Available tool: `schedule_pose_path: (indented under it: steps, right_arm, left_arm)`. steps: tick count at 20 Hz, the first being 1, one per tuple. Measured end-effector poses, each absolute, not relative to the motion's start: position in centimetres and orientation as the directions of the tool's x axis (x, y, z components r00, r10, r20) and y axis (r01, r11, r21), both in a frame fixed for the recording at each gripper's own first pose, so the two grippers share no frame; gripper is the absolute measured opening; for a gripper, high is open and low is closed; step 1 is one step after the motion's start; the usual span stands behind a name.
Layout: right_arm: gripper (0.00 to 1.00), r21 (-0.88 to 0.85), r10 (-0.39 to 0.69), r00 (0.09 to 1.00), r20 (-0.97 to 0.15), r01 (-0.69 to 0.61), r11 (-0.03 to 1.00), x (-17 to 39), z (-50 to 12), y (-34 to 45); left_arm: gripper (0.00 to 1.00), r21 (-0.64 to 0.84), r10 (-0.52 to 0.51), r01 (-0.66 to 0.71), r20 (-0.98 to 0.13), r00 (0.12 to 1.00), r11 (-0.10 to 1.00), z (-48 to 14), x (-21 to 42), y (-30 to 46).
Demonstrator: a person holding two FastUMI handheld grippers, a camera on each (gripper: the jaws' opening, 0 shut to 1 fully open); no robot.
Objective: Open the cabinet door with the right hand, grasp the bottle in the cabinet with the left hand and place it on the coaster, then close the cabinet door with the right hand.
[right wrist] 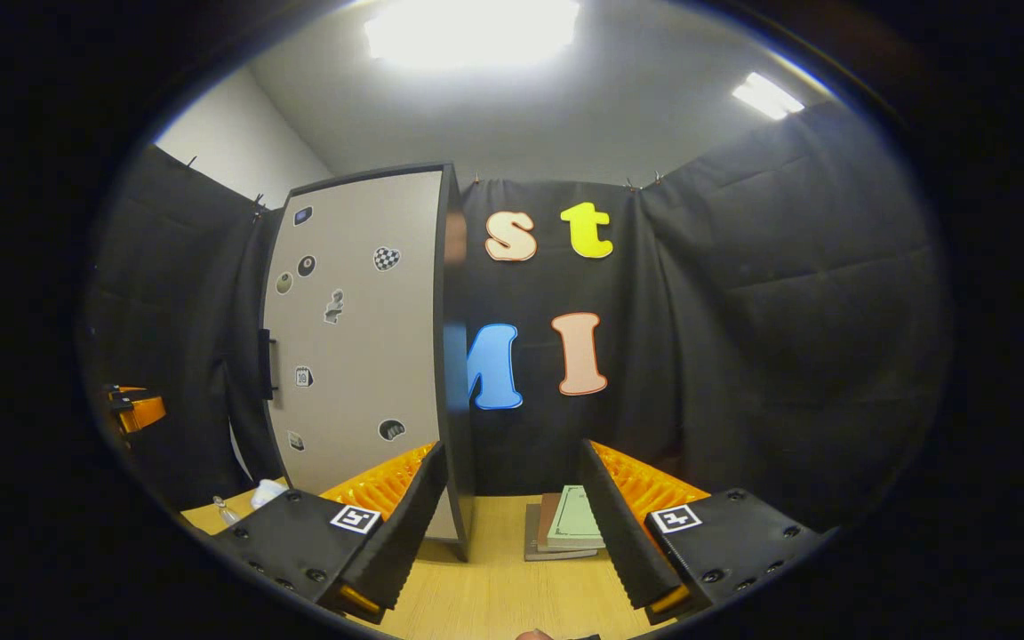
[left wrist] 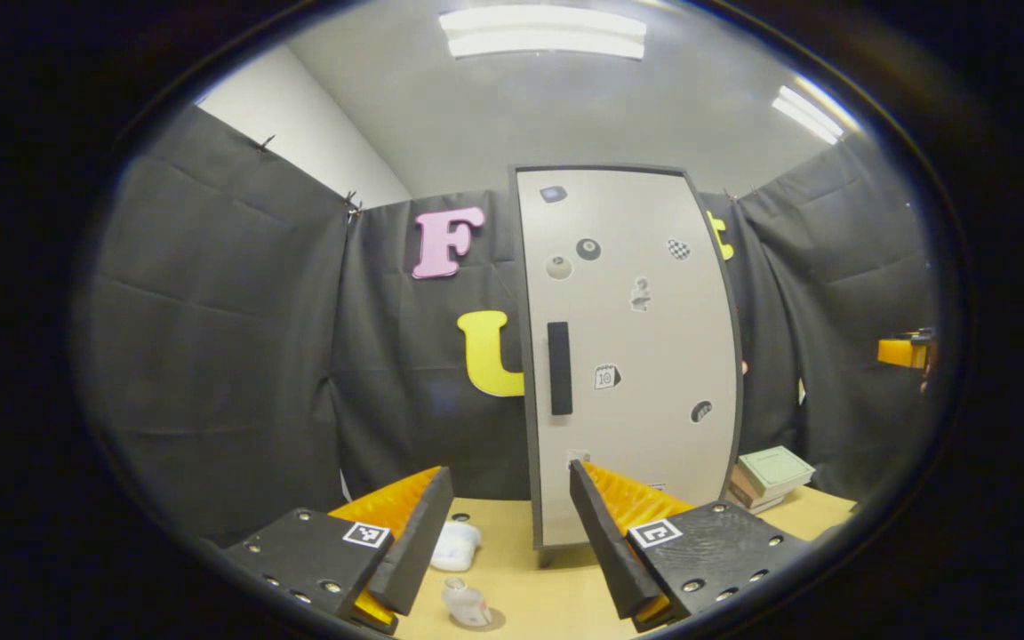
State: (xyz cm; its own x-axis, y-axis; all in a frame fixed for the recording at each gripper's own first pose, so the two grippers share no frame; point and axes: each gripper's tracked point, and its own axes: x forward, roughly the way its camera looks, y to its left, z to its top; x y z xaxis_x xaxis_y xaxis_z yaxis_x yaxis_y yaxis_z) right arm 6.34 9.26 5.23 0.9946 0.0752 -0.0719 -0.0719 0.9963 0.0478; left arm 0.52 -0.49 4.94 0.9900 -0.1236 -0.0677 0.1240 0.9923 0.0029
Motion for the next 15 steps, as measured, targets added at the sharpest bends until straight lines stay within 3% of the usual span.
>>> schedule_pose_path:
  steps: [15]
  right_arm:
    - [0.94,0.020,0.105,0.993,-0.059,-0.104,0.994,5.7,6.8,11.9]
  left_arm:
    - [0.82,0.016,-0.095,0.096,-0.041,0.995,0.995,6.4,0.3,3.9]
